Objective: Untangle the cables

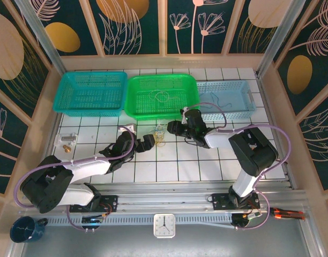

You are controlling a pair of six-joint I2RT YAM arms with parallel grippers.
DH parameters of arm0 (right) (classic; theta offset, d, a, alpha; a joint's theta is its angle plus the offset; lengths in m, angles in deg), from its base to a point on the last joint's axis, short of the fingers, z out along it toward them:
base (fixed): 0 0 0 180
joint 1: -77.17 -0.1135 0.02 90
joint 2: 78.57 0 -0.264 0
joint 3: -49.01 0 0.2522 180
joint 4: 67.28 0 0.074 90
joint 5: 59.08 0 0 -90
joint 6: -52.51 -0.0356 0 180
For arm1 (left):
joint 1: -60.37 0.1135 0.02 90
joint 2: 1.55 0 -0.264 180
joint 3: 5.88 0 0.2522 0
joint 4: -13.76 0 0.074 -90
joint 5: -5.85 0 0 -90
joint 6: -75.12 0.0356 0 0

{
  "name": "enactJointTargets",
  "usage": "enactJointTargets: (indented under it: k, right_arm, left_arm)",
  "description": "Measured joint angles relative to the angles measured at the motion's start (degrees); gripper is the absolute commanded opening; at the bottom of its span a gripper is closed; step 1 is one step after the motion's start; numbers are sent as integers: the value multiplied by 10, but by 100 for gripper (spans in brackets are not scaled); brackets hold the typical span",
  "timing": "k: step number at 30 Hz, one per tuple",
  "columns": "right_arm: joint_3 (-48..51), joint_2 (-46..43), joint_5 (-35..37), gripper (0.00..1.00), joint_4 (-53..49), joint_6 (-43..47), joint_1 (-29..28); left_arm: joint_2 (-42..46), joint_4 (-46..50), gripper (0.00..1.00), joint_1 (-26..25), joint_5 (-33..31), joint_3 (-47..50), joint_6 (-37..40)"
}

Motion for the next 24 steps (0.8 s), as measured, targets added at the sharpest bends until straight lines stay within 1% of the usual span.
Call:
enactJointTargets:
  k: [8,12,14,19,24]
  right_arm:
    - [-18,11,1,38,5,-2,0]
    - [-27,22,0,33,14,-8,0]
    - [-27,26,0,27,15,-12,0]
    - [-27,31,-6,0,20,-19,0]
    - [-23,17,-14,0,19,-25,0]
  left_arm:
    - [0,0,99,0,0,0,0]
    - [0,0,99,0,1,0,0]
    - [0,0,99,0,2,0,0]
    - [0,0,99,0,2,0,0]
    - [0,0,99,0,2,0,0]
